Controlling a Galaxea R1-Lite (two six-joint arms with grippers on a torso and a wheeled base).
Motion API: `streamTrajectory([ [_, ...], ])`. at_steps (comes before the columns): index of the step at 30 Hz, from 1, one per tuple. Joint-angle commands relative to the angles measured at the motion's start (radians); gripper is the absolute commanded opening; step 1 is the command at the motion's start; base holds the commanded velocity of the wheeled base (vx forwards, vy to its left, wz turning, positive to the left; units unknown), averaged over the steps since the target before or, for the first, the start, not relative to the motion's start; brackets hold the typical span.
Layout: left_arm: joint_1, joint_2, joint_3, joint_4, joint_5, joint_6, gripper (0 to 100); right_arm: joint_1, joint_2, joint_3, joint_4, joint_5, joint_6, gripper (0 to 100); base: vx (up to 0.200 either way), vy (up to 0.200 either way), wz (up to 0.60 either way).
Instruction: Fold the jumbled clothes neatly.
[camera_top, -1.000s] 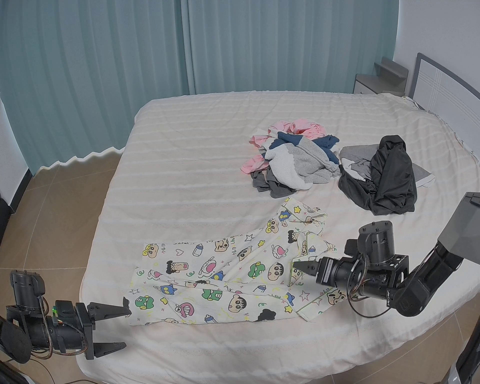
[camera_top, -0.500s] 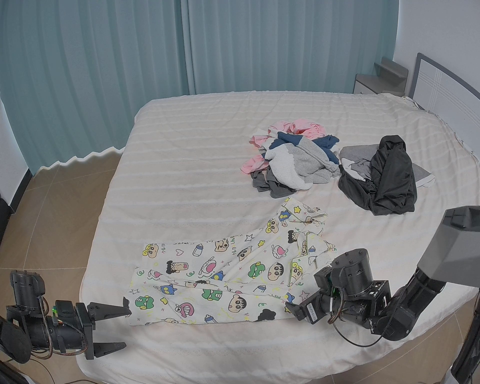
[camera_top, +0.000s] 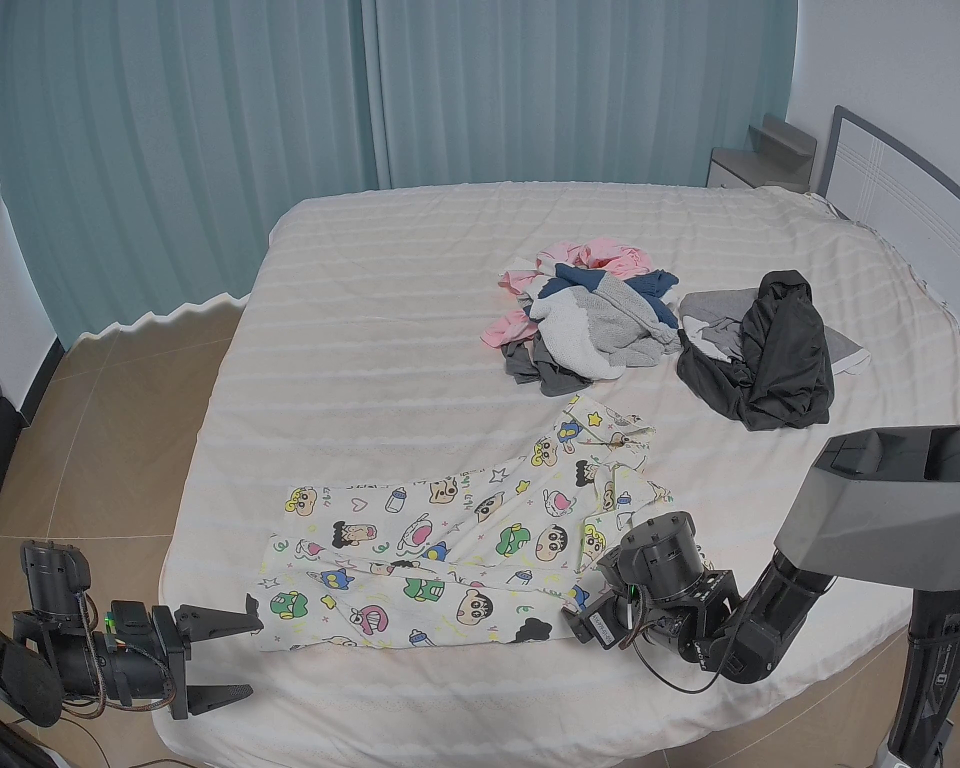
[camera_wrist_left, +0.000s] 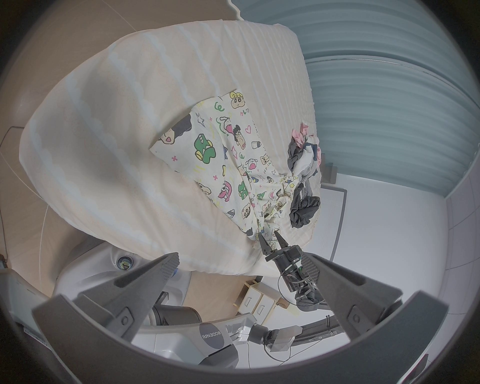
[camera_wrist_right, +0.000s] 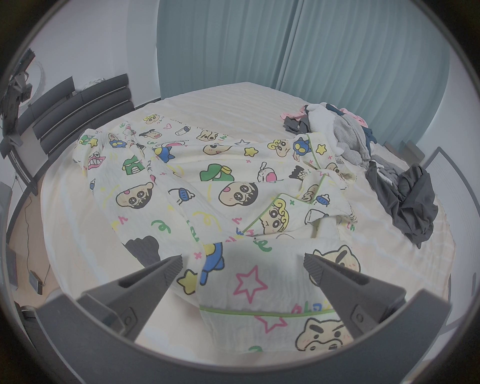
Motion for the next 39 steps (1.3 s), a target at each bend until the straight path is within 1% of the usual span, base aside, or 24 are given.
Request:
streamTrajectory([
  [1,0.001,0.001,0.013,0.0,0.0,0.0,100,0.003,0.015,-0.015,0.002,-0.001,-0.009,100,0.0,0.0,0.0],
  [10,0.001,0.001,0.013,0.0,0.0,0.0,100,0.003,0.046,-0.031,0.002,-0.004,-0.014,100,0.0,0.0,0.0],
  [13,0.001,0.001,0.015,0.0,0.0,0.0,100,0.0,0.061,-0.054,0.002,-0.031,-0.022,100,0.0,0.0,0.0],
  [15,0.001,0.001,0.015,0.0,0.0,0.0,100,0.0,0.067,-0.058,0.002,-0.037,-0.023,100,0.0,0.0,0.0],
  [16,0.001,0.001,0.015,0.0,0.0,0.0,100,0.0,0.067,-0.058,0.002,-0.037,-0.023,0,0.0,0.0,0.0],
  [31,0.001,0.001,0.015,0.0,0.0,0.001,100,0.002,0.056,-0.067,-0.033,-0.036,-0.02,0,0.0,0.0,0.0],
  [39,0.001,0.001,0.016,0.0,0.001,0.0,100,0.0,0.049,-0.114,-0.026,-0.033,-0.022,0,0.0,0.0,0.0],
])
